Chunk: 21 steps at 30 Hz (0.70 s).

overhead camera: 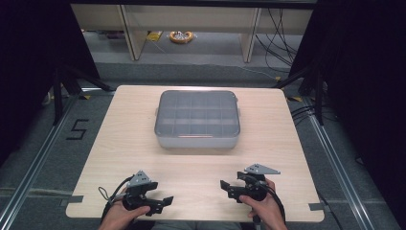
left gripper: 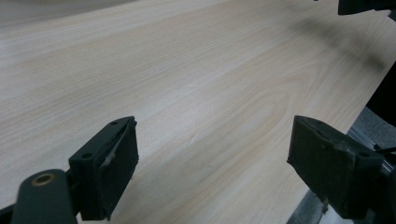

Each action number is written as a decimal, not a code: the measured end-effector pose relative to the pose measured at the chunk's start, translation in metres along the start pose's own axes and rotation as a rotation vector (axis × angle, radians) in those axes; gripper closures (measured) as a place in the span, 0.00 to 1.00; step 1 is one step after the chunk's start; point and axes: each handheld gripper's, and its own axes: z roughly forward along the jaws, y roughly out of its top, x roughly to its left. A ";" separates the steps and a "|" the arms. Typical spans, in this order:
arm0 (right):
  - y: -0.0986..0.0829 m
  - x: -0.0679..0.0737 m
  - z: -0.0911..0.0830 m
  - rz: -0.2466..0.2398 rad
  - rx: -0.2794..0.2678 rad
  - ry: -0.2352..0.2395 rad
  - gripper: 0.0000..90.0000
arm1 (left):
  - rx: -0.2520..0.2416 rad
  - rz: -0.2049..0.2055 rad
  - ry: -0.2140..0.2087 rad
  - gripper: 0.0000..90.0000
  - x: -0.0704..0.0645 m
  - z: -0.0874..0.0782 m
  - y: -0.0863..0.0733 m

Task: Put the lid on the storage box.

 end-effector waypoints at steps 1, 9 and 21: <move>-0.001 0.001 -0.001 0.004 0.013 -0.001 0.22 | -0.007 -0.010 -0.002 0.17 -0.001 0.000 -0.001; -0.010 0.005 -0.005 0.000 0.022 0.022 0.22 | 0.012 0.009 -0.009 0.17 -0.006 -0.001 -0.005; -0.022 0.010 -0.011 0.006 0.045 0.015 0.22 | 0.013 0.006 -0.020 0.17 -0.014 -0.003 -0.010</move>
